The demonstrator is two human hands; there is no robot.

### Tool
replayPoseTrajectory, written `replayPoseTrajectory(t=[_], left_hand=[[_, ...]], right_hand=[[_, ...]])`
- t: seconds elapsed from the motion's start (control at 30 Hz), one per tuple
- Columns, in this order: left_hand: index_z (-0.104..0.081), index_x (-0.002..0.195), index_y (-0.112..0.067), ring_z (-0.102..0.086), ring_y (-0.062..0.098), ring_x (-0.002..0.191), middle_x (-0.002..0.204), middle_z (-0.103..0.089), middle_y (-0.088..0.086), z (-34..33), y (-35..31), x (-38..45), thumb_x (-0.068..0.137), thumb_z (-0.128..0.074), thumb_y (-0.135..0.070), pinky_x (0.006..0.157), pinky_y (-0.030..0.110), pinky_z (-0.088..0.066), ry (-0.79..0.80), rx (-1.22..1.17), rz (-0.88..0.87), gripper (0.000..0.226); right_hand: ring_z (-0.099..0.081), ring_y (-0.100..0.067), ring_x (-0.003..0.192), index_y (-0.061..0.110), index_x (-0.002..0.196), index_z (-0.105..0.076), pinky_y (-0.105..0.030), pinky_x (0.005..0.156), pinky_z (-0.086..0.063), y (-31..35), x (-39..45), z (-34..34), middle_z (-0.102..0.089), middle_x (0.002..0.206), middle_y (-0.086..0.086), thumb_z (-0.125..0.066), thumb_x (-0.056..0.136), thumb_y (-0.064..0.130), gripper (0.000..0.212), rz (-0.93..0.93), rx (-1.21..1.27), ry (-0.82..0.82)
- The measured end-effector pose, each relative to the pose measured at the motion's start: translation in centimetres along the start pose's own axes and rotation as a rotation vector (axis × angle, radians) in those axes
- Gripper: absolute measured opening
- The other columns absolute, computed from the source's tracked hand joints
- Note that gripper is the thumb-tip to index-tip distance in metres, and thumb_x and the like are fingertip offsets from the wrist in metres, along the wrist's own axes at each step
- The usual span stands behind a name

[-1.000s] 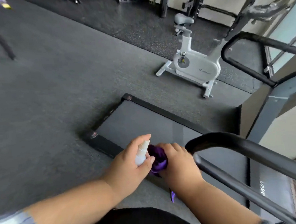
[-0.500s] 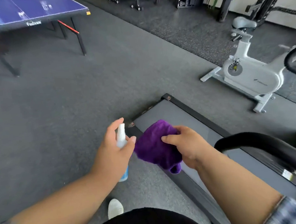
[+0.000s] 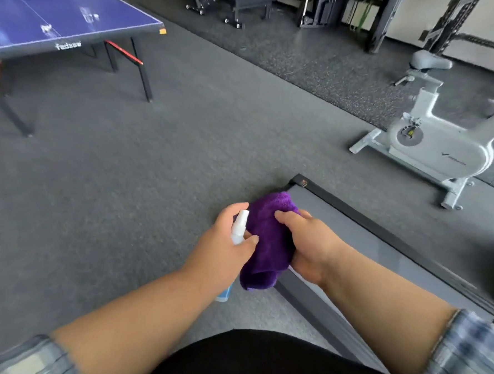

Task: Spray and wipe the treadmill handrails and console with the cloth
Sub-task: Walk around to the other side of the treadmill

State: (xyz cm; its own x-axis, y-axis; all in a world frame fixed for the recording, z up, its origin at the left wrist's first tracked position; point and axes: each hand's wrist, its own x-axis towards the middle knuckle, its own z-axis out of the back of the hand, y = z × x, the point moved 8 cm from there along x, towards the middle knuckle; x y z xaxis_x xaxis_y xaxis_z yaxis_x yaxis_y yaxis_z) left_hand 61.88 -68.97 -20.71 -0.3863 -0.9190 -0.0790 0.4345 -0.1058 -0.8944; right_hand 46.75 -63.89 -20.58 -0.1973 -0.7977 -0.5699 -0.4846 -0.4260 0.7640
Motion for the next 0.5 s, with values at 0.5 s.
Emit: replayPoseTrajectory(t=[0.5], left_hand=[[-0.037,0.124,-0.063,-0.062,0.004,0.091,0.105,-0.064,-0.024,5.7,-0.6,25.5,0.086,-0.064,-0.035,0.081,0.036,-0.053,0.302,0.272,-0.184,0.054]], right_hand=[[-0.071,-0.024,0.097,0.023,0.117,-0.064,-0.041,0.093,-0.056,10.3,18.6,-6.7,-0.074,0.104,-0.003,-0.062,0.096,0.028,0.022,0.175,-0.362,-0.18]])
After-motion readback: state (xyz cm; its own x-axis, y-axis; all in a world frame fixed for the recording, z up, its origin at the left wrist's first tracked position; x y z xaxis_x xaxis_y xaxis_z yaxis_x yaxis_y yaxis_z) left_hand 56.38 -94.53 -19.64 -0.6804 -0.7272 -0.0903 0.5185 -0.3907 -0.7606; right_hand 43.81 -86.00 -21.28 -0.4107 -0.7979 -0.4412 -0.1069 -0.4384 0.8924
